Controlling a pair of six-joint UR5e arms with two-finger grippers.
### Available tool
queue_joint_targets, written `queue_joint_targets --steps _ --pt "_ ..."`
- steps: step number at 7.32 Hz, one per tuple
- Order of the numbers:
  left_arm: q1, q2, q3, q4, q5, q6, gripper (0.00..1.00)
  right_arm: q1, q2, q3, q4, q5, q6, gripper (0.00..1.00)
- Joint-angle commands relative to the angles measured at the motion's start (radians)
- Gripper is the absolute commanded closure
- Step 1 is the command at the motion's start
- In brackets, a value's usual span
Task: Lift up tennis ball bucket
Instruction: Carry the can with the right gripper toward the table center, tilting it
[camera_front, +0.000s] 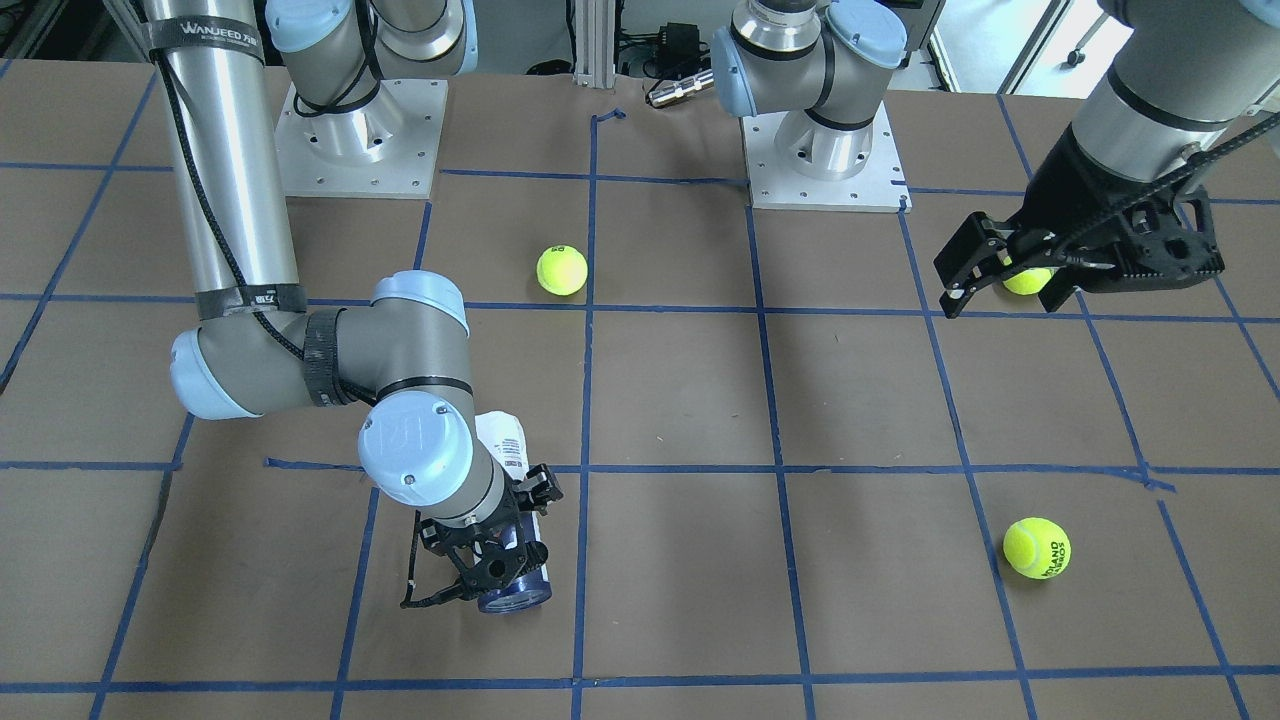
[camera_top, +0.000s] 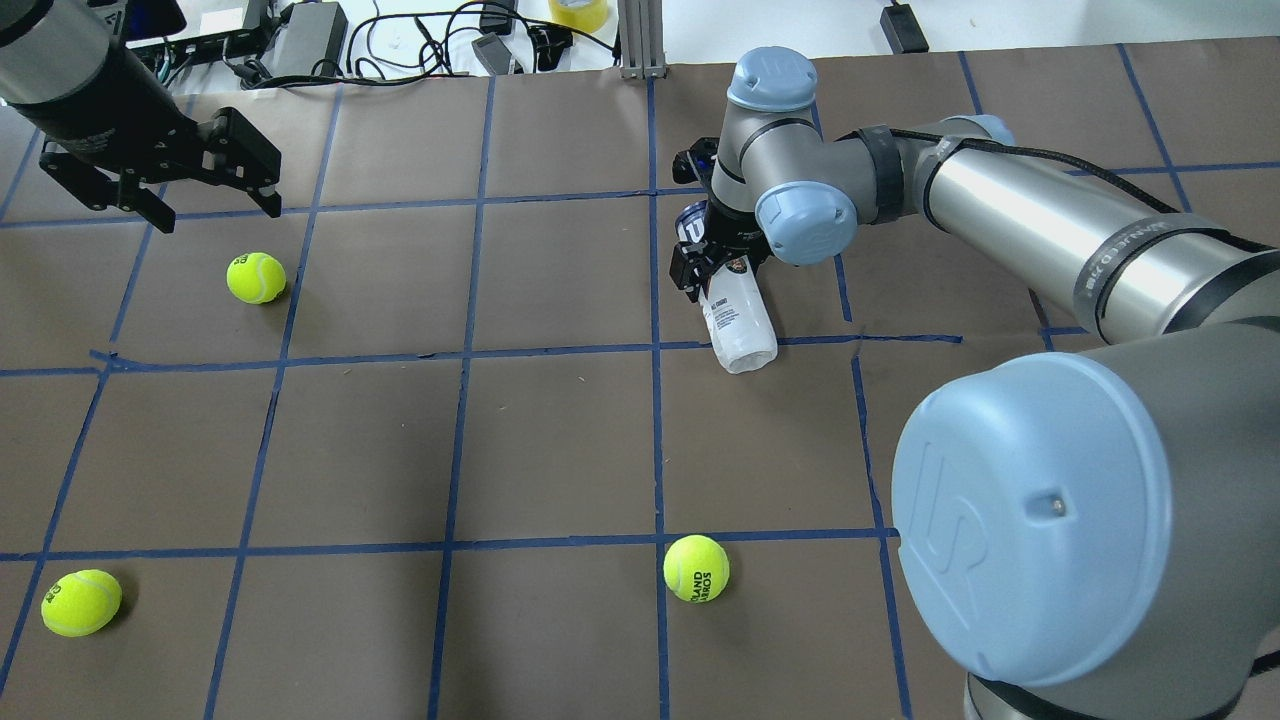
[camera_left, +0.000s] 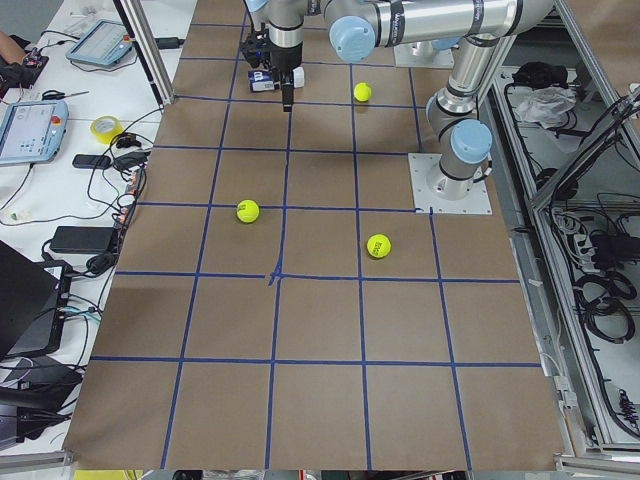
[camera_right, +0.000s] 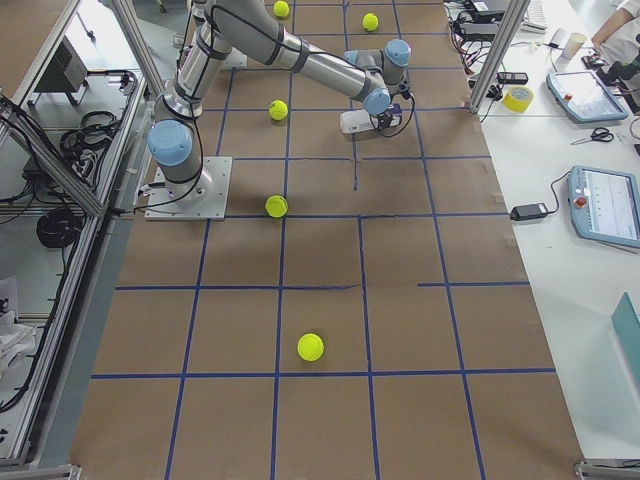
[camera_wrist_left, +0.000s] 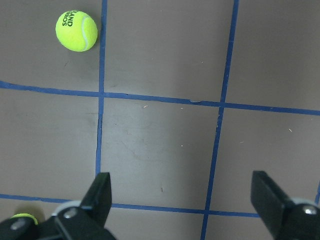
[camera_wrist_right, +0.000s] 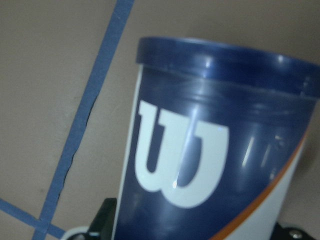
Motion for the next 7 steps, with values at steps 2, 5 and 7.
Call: queue_joint_targets --steps 2,5,7 --pt "-0.001 0.003 0.000 0.000 -0.002 0.000 0.00 0.000 0.002 -0.002 0.003 -0.005 0.003 0.34" --pt "-0.001 0.001 0.000 0.002 -0.006 -0.001 0.00 0.022 -0.012 -0.020 -0.022 0.004 -0.008 0.48" --pt "-0.001 -0.001 0.000 0.003 -0.006 0.000 0.00 0.112 -0.036 -0.020 -0.098 -0.005 -0.075 0.47"
